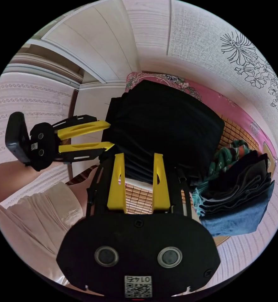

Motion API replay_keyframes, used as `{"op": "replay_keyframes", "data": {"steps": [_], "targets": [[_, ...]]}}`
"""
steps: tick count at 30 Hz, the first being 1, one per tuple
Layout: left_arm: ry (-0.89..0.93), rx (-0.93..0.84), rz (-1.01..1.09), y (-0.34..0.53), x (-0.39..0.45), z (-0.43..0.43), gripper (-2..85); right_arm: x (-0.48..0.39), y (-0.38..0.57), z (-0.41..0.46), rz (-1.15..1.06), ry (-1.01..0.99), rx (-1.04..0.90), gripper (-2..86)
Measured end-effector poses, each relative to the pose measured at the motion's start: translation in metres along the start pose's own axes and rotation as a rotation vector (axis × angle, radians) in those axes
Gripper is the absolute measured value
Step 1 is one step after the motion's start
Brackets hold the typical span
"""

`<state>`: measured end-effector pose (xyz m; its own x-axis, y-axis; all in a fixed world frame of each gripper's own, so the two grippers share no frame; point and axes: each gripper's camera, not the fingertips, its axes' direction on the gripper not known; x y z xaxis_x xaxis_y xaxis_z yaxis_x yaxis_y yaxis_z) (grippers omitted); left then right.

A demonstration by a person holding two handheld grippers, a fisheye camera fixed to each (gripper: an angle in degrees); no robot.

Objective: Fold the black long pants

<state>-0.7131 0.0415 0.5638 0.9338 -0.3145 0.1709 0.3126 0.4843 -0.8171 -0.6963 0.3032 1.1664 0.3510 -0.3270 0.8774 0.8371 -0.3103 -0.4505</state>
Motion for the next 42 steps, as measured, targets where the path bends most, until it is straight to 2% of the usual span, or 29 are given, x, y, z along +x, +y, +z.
{"op": "replay_keyframes", "data": {"steps": [6,8,11,17,22,27,31,35,37,40,42], "targets": [[0.023,-0.02,0.01,-0.011,-0.008,-0.001,3.6,0.016,0.002,0.017,0.112,-0.002,-0.022,8.7],[0.037,0.003,0.013,-0.013,-0.007,-0.008,2.3,0.025,0.01,0.012,0.102,-0.068,-0.025,2.9],[0.052,0.068,0.047,-0.022,0.0,-0.032,0.7,0.046,0.042,-0.006,0.142,-0.171,0.053,1.5],[0.194,0.289,0.138,-0.051,0.034,-0.11,-0.5,0.08,0.173,-0.081,0.271,-0.302,0.432,0.6],[0.311,0.505,0.367,-0.071,0.117,-0.186,-0.6,0.078,0.324,-0.134,0.391,-0.325,0.758,0.5],[0.415,0.588,0.598,-0.065,0.211,-0.224,-0.4,0.054,0.46,-0.142,0.505,-0.323,0.987,0.5],[0.53,0.527,0.754,-0.04,0.304,-0.22,0.4,0.034,0.584,-0.115,0.662,-0.315,1.065,0.5],[0.655,0.352,0.867,-0.001,0.4,-0.174,2.8,0.022,0.701,-0.056,0.902,-0.31,0.986,0.5],[0.73,0.131,0.88,0.033,0.46,-0.113,4.5,0.017,0.775,0.008,1.075,-0.319,0.851,0.4],[0.66,-0.128,0.86,0.087,0.507,-0.039,5.1,0.012,0.852,0.112,1.24,-0.443,0.6,0.1],[0.662,-0.24,0.821,0.118,0.514,-0.011,5.1,0.0,0.886,0.165,1.294,-0.528,0.489,0.0]]}}
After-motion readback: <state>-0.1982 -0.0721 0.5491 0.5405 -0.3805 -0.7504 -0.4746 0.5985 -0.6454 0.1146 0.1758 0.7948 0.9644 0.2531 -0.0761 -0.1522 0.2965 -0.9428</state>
